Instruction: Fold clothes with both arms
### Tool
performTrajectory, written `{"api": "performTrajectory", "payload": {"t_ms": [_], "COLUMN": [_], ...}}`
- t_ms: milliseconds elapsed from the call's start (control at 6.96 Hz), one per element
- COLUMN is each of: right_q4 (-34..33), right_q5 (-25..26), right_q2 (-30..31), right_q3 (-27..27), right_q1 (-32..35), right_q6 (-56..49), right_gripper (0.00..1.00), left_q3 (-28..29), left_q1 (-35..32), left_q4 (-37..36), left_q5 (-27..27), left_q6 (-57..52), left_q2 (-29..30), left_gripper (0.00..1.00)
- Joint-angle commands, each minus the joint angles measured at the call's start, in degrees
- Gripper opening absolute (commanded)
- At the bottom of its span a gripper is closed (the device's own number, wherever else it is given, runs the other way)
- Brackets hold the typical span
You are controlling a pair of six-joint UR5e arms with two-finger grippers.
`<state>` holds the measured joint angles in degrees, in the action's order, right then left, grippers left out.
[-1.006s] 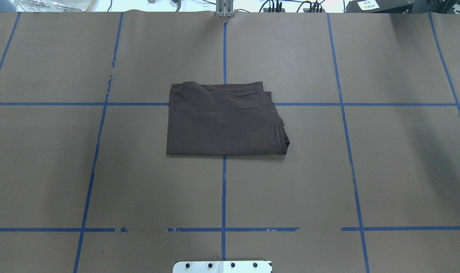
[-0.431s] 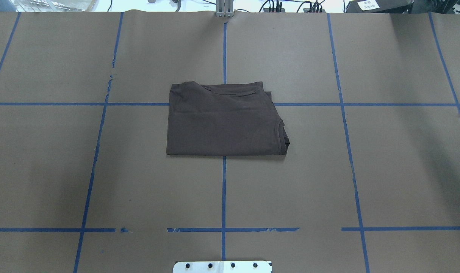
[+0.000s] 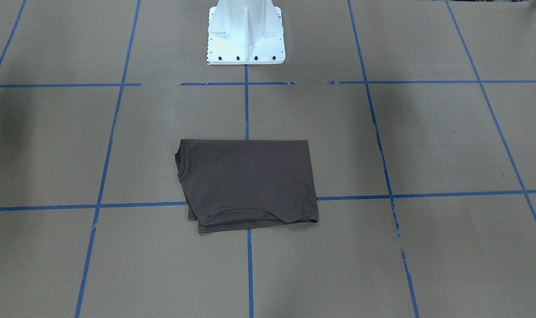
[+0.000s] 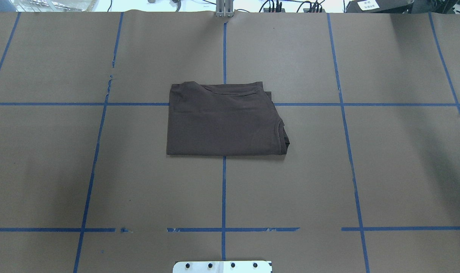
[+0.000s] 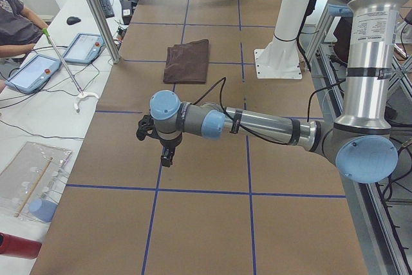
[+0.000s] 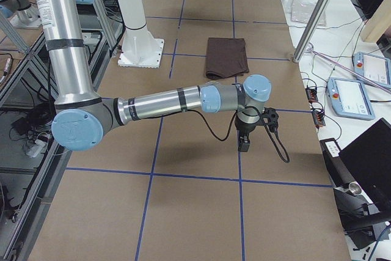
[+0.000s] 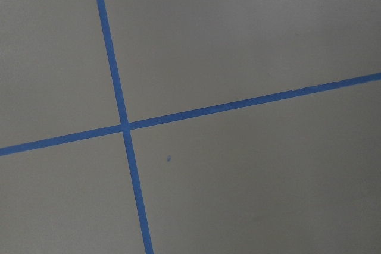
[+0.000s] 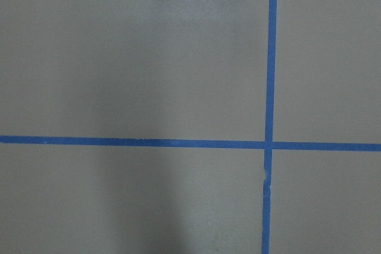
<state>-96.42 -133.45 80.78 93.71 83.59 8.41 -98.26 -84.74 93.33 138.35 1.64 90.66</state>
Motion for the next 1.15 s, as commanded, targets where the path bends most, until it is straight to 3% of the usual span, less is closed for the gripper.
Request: {"api": "performTrajectory", "payload": {"t_ms": [0, 288, 1006], "right_q4": [0.09, 0.09, 0.27], "right_q5": [-0.49, -0.75, -0.58], "right_q2": [0.08, 0.69, 1.66], "right_q3": [-0.54, -0.11, -0.11], "right_q1": [-0.1, -0.01, -0.1], "right_q6": [-0.23, -0.33, -0.33], "right_gripper": [1.0, 1.0, 1.0], "left_q3": [-0.18, -0.44, -1.32], "left_q1": [-0.25, -4.26, -4.56], "left_q4": [-0.25, -1.65, -2.89], "left_q5": [-0.1, -0.01, 0.25], "left_q6": [-0.06, -0.32, -0.41], "left_q2": [0.13, 0.14, -1.01], "left_gripper": [1.0, 1.0, 1.0]}}
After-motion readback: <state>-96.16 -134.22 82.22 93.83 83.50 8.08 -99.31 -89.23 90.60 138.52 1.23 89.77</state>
